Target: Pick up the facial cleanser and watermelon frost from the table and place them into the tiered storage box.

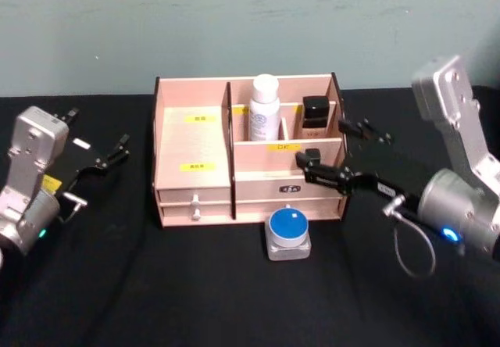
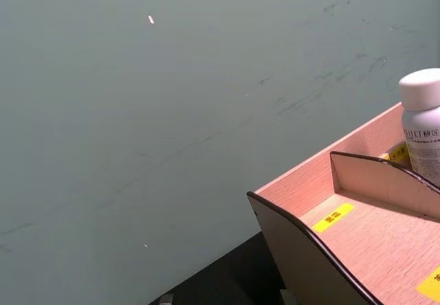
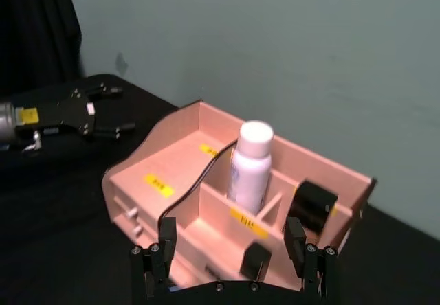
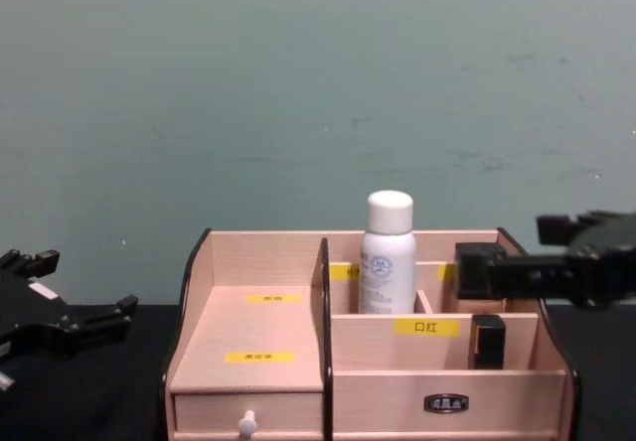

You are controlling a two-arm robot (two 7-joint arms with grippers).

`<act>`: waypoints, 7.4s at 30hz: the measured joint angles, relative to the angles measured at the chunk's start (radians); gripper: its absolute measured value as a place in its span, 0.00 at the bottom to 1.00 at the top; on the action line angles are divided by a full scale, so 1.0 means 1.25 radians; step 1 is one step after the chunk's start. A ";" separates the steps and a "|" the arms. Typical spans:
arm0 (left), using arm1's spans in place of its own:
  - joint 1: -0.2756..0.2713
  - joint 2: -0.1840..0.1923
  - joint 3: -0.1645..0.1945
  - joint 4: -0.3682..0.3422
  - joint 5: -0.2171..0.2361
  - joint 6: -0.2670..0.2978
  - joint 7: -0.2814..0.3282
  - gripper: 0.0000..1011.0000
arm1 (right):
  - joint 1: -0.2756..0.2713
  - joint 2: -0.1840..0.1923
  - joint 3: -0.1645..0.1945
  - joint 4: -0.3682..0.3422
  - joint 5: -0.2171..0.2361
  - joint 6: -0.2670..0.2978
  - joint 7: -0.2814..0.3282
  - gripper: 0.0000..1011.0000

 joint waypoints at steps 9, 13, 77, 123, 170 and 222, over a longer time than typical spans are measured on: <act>0.000 0.000 0.000 0.000 0.000 0.000 0.000 0.99 | -0.131 0.019 0.030 -0.097 -0.009 0.031 -0.045 0.99; 0.000 0.000 0.000 0.000 0.000 0.000 0.000 0.99 | -0.171 0.020 0.030 -0.121 -0.023 0.038 -0.049 0.99; 0.000 0.000 0.000 0.000 0.000 0.000 0.000 0.99 | -0.085 -0.143 -0.046 0.081 -0.178 0.097 -0.001 0.99; 0.000 0.000 0.000 0.000 0.000 0.000 0.000 0.99 | -0.054 -0.182 -0.053 0.138 -0.228 0.085 0.015 0.99; 0.000 0.000 0.000 0.000 0.000 0.000 0.000 0.99 | -0.056 -0.182 -0.052 0.135 -0.233 0.086 0.013 0.72; 0.000 0.000 0.000 0.000 0.000 0.000 0.000 0.99 | -0.007 -0.175 -0.069 0.053 -0.174 0.077 0.061 0.72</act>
